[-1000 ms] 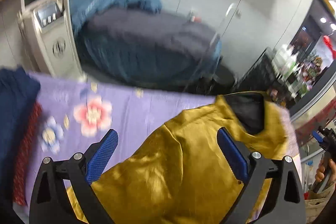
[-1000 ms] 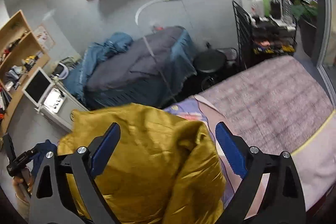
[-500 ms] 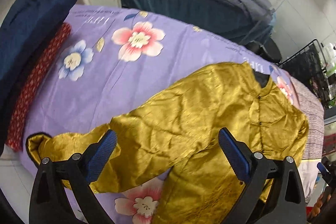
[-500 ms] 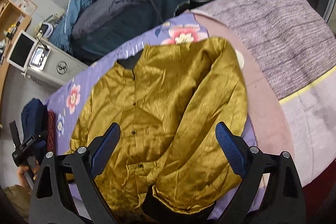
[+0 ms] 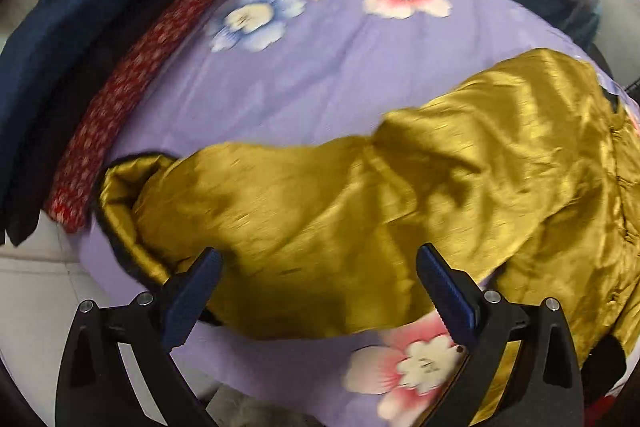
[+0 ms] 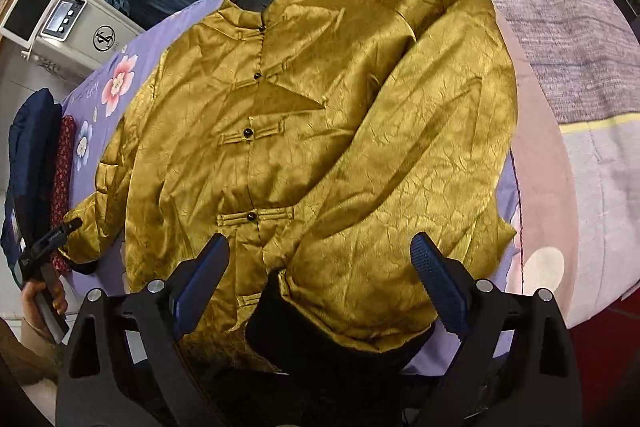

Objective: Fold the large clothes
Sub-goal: 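Lay the gold jacket flat on the bed and open both grippers, then grasp the black fur cuff with the right gripper and pull the sleeve outward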

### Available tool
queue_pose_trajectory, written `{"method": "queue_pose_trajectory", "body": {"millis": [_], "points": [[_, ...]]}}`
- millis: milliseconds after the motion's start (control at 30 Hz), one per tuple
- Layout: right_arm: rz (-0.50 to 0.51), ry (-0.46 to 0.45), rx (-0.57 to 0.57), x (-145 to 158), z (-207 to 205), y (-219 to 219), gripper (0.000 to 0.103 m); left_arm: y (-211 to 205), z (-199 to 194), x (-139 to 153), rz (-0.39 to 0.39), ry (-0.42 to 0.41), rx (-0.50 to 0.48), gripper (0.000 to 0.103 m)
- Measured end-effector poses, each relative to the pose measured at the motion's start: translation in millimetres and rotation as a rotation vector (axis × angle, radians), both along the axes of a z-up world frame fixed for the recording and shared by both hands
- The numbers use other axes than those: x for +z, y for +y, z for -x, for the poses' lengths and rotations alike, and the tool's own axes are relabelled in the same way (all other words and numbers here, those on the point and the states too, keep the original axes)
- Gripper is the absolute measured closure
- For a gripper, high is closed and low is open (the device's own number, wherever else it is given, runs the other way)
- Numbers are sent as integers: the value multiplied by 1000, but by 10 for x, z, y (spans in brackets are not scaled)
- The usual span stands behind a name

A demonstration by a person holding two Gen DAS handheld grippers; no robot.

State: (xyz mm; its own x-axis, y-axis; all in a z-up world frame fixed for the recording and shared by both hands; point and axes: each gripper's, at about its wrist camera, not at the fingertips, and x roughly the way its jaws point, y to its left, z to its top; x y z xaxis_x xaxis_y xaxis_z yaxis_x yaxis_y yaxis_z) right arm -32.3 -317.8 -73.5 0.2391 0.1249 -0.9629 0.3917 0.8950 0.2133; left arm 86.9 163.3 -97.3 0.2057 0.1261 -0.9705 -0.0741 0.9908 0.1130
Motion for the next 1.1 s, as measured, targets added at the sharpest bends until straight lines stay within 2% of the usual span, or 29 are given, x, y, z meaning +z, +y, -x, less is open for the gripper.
{"method": "queue_pose_trajectory", "body": {"millis": [133,233,267,367,400,433,467,500,533,567,600,633,667,767,833,933,1033,1100], "points": [[0,13,-10,-8,-9,34,12,133,110,-30,42,-11,-10,7],[2,15,2,4,-59,110,12,69,114,-139,-15,-1,-47,6],[2,16,7,7,-74,141,12,73,105,-188,-35,10,-33,6],[1,23,27,5,-102,242,12,173,44,-367,30,35,69,7],[2,25,31,0,-103,269,12,178,11,-454,27,51,85,8],[1,31,34,-11,-101,294,12,162,-23,-559,11,72,81,13],[1,39,37,-29,-103,319,12,111,-58,-659,-20,93,60,22],[1,45,39,-42,-103,335,12,10,-96,-751,-78,105,17,23],[5,49,39,-46,-100,348,12,-72,-120,-765,-117,90,-19,29],[13,48,36,-37,-92,344,12,-174,-164,-746,-161,70,-72,43],[20,44,30,-23,-81,334,12,-226,-207,-728,-194,62,-102,53],[27,38,20,-3,-64,312,12,-249,-262,-710,-222,56,-117,70],[30,33,7,11,-45,283,12,-238,-365,-687,-242,49,-125,77],[43,42,-45,6,29,149,12,-134,-671,-652,-291,31,-116,83],[51,61,-80,-14,104,51,12,5,-1000,-571,-329,6,-80,85],[88,62,-80,3,198,2,12,214,-1473,-457,-320,4,14,85],[138,65,32,-13,229,151,12,263,-1816,-431,-278,53,71,84],[148,80,147,-75,242,338,12,147,-1877,-391,-259,63,70,73]]}}
